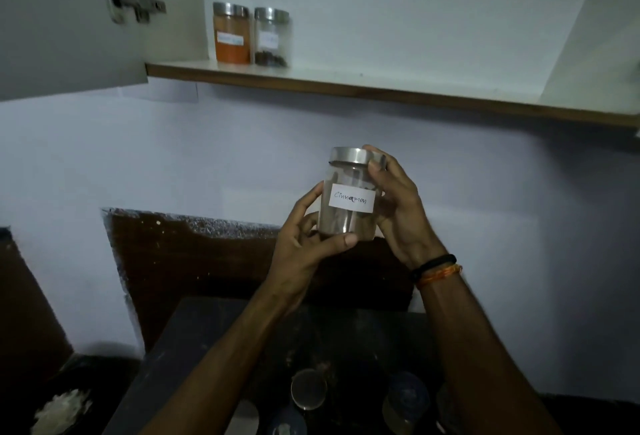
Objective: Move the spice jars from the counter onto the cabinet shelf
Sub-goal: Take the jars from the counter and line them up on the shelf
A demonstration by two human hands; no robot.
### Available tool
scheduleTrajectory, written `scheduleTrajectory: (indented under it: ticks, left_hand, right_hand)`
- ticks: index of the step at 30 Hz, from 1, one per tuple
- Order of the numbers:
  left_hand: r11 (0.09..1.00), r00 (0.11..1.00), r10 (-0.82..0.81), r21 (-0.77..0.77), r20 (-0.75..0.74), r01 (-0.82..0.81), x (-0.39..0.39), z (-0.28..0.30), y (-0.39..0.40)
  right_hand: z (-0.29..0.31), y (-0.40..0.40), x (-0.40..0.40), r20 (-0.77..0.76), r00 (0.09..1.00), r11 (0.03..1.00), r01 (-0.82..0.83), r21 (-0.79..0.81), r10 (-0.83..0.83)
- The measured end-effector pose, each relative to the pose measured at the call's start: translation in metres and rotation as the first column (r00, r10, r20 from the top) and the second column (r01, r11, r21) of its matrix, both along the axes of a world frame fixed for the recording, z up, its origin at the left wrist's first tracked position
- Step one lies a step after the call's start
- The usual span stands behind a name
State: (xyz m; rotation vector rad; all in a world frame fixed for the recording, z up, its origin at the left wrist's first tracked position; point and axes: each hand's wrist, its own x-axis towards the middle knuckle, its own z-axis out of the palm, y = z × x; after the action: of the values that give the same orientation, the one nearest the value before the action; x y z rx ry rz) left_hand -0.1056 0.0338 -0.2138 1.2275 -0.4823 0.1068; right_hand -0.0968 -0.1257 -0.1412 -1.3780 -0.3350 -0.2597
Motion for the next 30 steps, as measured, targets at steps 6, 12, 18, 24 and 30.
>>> scheduleTrajectory:
  ticks: [6, 12, 18, 24, 30]
  left_hand:
    - [1.0, 0.997, 0.021, 0.022, 0.077, -0.023, 0.017, 0.051, 0.008]
    - [0.999, 0.992, 0.039, 0.003, 0.118, -0.04, 0.026, 0.078, 0.012]
    - [0.996, 0.984, 0.072, 0.04, 0.165, -0.08, 0.032, 0.099, 0.013]
    - [0.928, 0.905, 0.093, 0.294, 0.415, -0.23, 0.048, 0.143, 0.034]
    - [0.322, 0.467, 0.065, 0.425, 0.882, -0.846, 0.099, 0.187, 0.075]
  right_hand:
    - [0.055, 0.007, 0.012, 0.088, 0.996, 0.996, -0.021, -0.083, 0.028]
    - [0.089, 0.009, 0.019, 0.118, 0.992, 0.983, -0.031, -0.182, 0.053]
    - [0.113, 0.012, 0.025, 0.15, 0.988, 0.975, -0.009, -0.221, 0.043]
    - [0.154, 0.009, 0.04, 0.228, 0.974, 0.979, 0.041, -0.202, 0.006]
    - [0.206, 0.001, 0.064, 0.311, 0.95, 0.968, 0.103, -0.227, -0.029]
